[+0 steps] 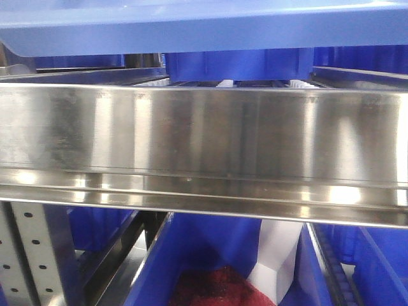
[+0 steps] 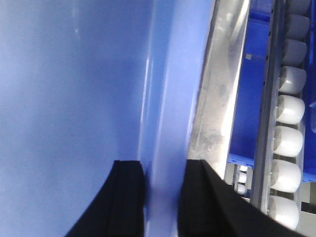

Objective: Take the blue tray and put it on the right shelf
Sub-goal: 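Raise the tray with both grippers above the shelf's metal edge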

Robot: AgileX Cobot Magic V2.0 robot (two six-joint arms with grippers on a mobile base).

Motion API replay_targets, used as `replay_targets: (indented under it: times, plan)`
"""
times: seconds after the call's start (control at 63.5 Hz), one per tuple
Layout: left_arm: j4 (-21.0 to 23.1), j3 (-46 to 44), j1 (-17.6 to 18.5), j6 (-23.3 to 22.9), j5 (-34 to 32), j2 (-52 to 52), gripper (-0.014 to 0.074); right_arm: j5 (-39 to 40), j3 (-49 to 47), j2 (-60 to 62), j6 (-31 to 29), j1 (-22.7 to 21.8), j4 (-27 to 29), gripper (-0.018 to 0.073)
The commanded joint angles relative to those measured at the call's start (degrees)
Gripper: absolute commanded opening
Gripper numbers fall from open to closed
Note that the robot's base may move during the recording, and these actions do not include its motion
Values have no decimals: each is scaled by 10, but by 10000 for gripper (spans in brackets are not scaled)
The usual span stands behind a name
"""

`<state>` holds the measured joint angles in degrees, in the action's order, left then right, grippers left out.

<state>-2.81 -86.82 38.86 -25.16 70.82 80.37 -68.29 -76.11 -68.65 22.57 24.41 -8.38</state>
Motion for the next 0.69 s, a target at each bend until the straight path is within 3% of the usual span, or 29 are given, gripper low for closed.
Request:
replay_targets:
  times: [0.0,0.362,0.456,0.519,0.677]
  plan:
    - [10,-13,7,22,25,-16,-48,49,-19,13,-17,0,-5,56]
    - [10,-13,7,22,23,-16,-48,48,-19,13,-17,0,0,56]
    - [1,-14,7,52,14,-16,-48,46,-21,13,-17,0,2,56]
    - [-4,-22,-1,74,-3,-16,-48,46,-23,13,-17,0,2,56]
    - [-1,-83,-39,75,-34,14,-48,48,-45,3,-17,0,6,56]
